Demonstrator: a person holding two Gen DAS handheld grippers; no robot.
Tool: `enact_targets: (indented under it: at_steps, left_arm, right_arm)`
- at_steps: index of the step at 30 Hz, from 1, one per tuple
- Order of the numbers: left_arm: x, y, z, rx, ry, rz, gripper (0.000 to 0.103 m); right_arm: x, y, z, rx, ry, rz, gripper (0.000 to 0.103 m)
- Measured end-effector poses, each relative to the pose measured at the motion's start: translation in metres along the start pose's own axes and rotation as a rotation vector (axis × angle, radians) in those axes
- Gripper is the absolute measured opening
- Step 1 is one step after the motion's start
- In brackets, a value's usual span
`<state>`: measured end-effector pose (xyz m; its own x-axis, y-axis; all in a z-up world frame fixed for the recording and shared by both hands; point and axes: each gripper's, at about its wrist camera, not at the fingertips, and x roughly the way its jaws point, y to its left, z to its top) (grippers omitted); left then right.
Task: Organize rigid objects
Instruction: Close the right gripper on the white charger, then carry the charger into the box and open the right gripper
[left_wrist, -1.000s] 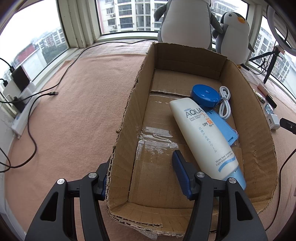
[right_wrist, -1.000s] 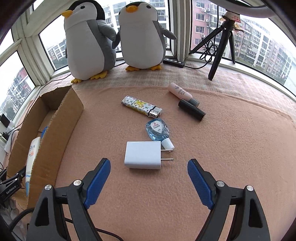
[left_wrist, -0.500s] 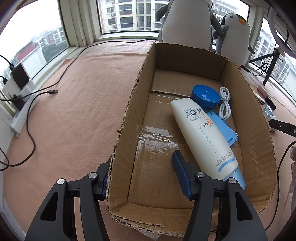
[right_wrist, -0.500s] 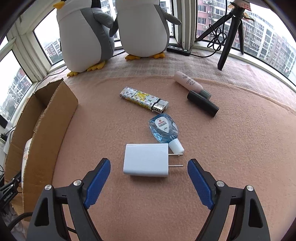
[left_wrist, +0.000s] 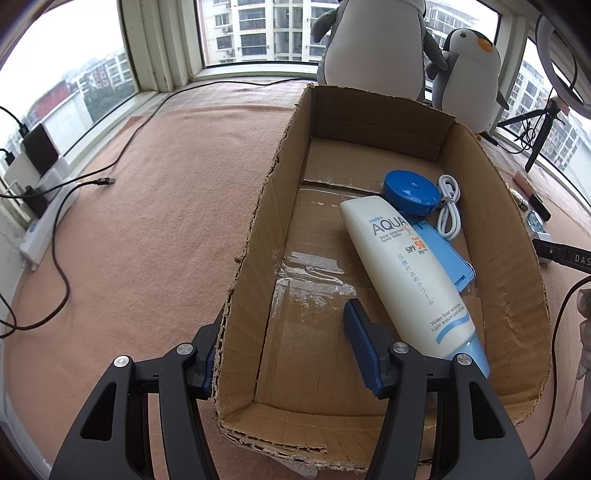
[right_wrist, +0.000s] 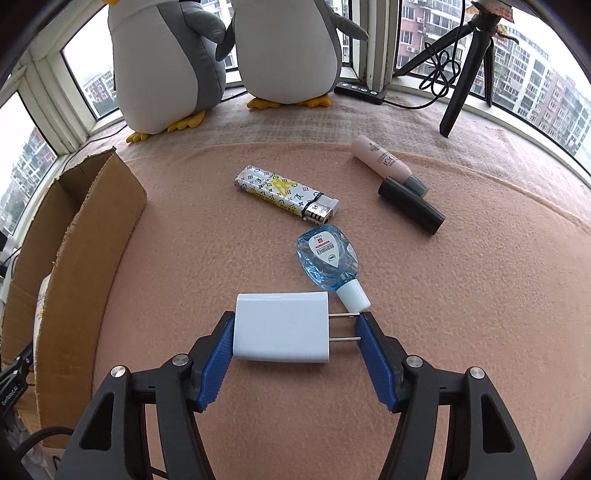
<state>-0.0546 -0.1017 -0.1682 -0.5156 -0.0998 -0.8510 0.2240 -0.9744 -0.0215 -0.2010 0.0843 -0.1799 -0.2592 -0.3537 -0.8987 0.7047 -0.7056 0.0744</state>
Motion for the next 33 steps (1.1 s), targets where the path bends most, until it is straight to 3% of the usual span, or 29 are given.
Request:
enact_targets:
  at_steps: [11, 18, 33]
  left_arm:
    - [0.000, 0.000, 0.001, -0.004, 0.000, -0.002, 0.060]
    - [0.000, 0.000, 0.001, -0.005, 0.000, -0.003, 0.059]
    - [0.001, -0.001, 0.002, -0.004, -0.001, -0.002, 0.059]
  right_arm:
    - [-0.010, -0.004, -0.012, 0.015, 0.010, 0.045, 0.060]
    - [-0.033, 0.004, -0.013, 0.015, -0.036, 0.088, 0.060]
    - [-0.073, 0.094, 0.025, -0.136, -0.153, 0.221, 0.060]
